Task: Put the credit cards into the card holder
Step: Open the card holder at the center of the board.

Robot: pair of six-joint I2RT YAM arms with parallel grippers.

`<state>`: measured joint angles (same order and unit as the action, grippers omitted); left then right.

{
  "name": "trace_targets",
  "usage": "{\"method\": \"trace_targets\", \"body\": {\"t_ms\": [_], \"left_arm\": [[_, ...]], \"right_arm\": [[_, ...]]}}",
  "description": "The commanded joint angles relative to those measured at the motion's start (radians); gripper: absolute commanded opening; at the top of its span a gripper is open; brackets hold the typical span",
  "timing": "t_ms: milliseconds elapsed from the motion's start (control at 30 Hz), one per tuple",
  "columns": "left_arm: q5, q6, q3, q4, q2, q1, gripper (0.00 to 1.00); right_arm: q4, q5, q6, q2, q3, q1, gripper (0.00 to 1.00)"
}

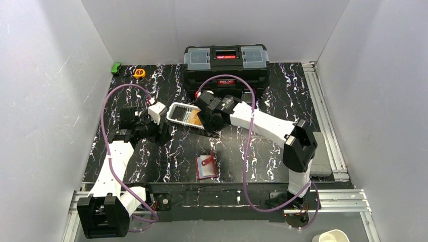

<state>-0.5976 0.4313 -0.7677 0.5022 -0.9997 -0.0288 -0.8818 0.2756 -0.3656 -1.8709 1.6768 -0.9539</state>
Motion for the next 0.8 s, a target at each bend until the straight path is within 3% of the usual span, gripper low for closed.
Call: {"method": "trace_targets", "body": {"t_ms": [0, 133, 300, 367, 533, 633, 700, 767], "left_arm": [[-0.11, 0.028, -0.026, 0.01, 0.007, -0.006, 0.67], [-0.096, 0.036, -0.017, 0.023, 0.005, -0.006, 0.66], [-0.091, 0.061, -0.016, 0.051, 0.03, -0.006, 0.65], [-0.086, 0.061, -0.024, 0.055, 0.035, -0.007, 0.65], [-0.074, 0.062, -0.04, 0.063, 0.035, -0.006, 0.65], [-0.072, 0.061, -0.04, 0.062, 0.037, -0.006, 0.64], [-0.075, 0.059, -0.04, 0.063, 0.037, -0.006, 0.64], [-0.07, 0.051, -0.041, 0.061, 0.039, -0.006, 0.64]], "right_arm": [[-0.031, 0.165, 0.082, 0.068, 0.05, -0.179, 0.64], [0.068, 0.104, 0.142, 0.134, -0.057, -0.29, 0.52], [0.194, -0.189, 0.22, 0.161, -0.151, -0.313, 0.29], [0.17, -0.251, 0.237, 0.136, -0.138, -0.313, 0.26], [0.146, -0.329, 0.229, 0.103, -0.174, -0.301, 0.23], [0.177, -0.299, 0.22, 0.133, -0.225, -0.292, 0.23], [0.166, -0.131, 0.193, 0.13, -0.236, -0.293, 0.37], [0.14, 0.039, 0.167, 0.126, -0.226, -0.282, 0.43]]}}
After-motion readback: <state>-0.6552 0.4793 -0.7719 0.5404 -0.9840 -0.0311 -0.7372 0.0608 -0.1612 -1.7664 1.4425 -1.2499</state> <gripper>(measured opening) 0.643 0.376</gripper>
